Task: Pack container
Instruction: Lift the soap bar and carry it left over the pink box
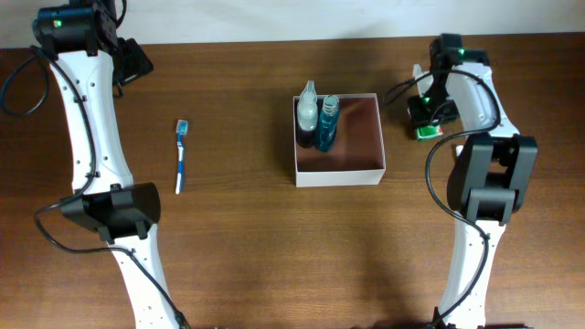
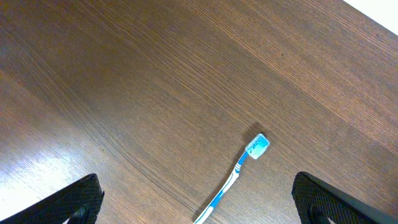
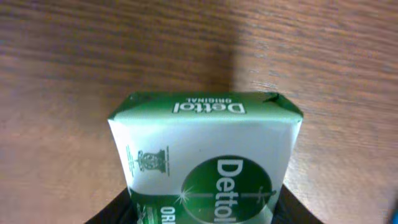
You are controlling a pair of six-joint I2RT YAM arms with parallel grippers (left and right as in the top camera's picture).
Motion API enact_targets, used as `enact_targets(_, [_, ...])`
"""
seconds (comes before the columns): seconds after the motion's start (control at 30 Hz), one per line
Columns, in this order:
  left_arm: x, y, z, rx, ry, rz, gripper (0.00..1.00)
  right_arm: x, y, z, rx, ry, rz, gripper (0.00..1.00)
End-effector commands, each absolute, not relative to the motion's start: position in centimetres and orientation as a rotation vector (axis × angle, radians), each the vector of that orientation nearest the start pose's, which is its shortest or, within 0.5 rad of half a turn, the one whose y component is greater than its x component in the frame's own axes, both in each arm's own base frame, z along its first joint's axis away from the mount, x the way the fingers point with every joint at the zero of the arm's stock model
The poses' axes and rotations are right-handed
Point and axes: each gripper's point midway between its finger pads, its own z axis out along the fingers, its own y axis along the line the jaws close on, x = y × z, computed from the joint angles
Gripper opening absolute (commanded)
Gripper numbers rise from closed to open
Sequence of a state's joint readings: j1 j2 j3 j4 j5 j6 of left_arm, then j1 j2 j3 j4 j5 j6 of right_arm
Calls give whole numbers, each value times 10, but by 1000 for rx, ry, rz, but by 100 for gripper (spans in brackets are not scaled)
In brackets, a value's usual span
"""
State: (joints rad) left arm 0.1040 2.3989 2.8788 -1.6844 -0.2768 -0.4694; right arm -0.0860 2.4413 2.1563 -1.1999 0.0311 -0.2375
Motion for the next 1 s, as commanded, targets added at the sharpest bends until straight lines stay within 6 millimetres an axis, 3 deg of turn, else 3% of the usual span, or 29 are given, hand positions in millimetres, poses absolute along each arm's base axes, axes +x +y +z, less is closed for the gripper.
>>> enact_targets(0.0, [478,98,245,-851,2566,268,99,507,-52,58,-201,2997,-107,43])
enact_targets(0.2, [478,98,245,-851,2566,268,100,507,-46,117,-57,2954,-61,43])
enact_targets(0.47, [478,98,245,-851,2566,267,99,491,-15,183,160,2891,216,43])
enact_targets(0.67, [478,98,245,-851,2566,268,99,486,21,207,165,2849,445,43])
enact_targets(0.97, [478,98,245,-851,2566,268,99,479,85,207,-22,2870,468,43])
